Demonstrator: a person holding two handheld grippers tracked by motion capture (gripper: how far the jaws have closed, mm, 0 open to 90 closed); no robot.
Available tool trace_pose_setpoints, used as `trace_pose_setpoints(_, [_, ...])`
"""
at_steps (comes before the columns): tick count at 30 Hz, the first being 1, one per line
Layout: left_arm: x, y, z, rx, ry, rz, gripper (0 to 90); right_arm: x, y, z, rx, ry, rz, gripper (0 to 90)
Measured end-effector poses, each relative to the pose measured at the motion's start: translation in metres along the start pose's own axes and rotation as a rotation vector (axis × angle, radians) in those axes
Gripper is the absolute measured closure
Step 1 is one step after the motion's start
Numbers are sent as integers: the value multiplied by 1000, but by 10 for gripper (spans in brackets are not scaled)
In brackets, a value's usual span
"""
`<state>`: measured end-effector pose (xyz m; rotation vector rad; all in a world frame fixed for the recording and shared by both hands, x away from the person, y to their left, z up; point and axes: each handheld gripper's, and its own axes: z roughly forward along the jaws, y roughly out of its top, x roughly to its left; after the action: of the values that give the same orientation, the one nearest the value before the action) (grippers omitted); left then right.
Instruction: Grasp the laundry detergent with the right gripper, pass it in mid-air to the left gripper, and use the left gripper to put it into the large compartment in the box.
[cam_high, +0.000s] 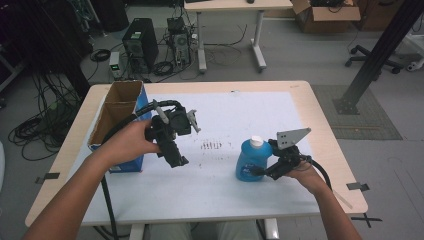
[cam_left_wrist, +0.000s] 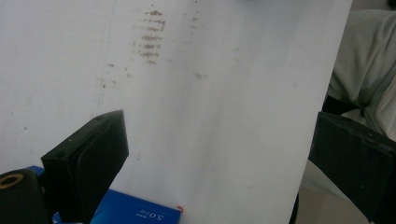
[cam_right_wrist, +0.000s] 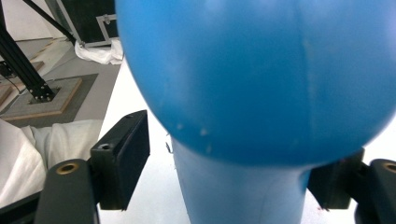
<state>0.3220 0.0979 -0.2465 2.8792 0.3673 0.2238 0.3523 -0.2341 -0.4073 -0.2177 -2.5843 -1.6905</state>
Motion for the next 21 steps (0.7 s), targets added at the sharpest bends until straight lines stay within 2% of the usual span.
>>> trace_pose_setpoints(4, [0,0,0,1,0,1,50,-1,0,0,-6,0,-3,297])
trace_pose_setpoints(21, [1,-1,2,1,-2,-3,50,-6,-1,0,-9,16,-16,396])
